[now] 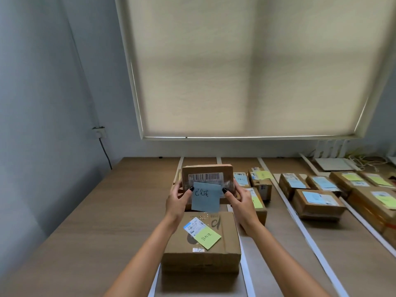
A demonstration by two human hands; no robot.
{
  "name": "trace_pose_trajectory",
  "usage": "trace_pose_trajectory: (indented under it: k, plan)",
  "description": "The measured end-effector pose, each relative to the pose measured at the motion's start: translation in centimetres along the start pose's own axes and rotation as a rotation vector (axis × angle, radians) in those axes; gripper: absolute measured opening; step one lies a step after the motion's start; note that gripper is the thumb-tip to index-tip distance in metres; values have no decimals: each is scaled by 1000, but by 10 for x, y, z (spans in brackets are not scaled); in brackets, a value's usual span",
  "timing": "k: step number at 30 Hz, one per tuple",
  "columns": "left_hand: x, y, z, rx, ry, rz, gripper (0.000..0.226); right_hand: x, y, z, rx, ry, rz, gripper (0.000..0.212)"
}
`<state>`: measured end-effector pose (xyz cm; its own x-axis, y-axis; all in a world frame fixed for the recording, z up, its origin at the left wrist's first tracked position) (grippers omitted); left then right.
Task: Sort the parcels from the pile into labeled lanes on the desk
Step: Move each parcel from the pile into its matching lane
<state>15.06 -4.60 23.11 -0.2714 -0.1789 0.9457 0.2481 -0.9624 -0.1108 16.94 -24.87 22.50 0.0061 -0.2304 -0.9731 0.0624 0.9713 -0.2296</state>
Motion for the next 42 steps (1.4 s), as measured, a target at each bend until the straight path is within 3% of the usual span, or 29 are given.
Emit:
trace_pose_trajectory:
  k: [10, 15, 20, 28, 35, 42]
  plan:
    - [-18, 34, -21, -29, -65, -71, 66, 19, -27, -26, 60, 72, 86, 62]
    - [-30, 70, -38, -22, -104, -175, 71, 44, -51, -36, 142, 123, 126, 51]
    - [-44, 115, -51, -80, -144, -182, 69, 75, -90, -35, 150, 169, 119, 65]
    - [-55, 265, -61, -210, -227, -197, 71, 140, -218, -2, 252, 207, 67, 61]
    - [-69, 416, -79, -245, -325, -146, 55, 215, -348, 29, 190, 340, 94, 61]
    - [-77, 494, -79, -217, -414, -95, 48, 252, -408, 65, 115, 424, 103, 54]
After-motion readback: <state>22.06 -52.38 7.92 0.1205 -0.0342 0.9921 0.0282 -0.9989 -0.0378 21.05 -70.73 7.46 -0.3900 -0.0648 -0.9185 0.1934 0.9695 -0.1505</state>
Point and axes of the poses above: each hand's wrist, its own z-axis towards the middle knuckle, its own y-axis out of the palm, x = y × z, the point moved 5 cm from there along z, towards the middle knuckle, and after that the axes turned 8 degrees about y, right-handed, at the moved point
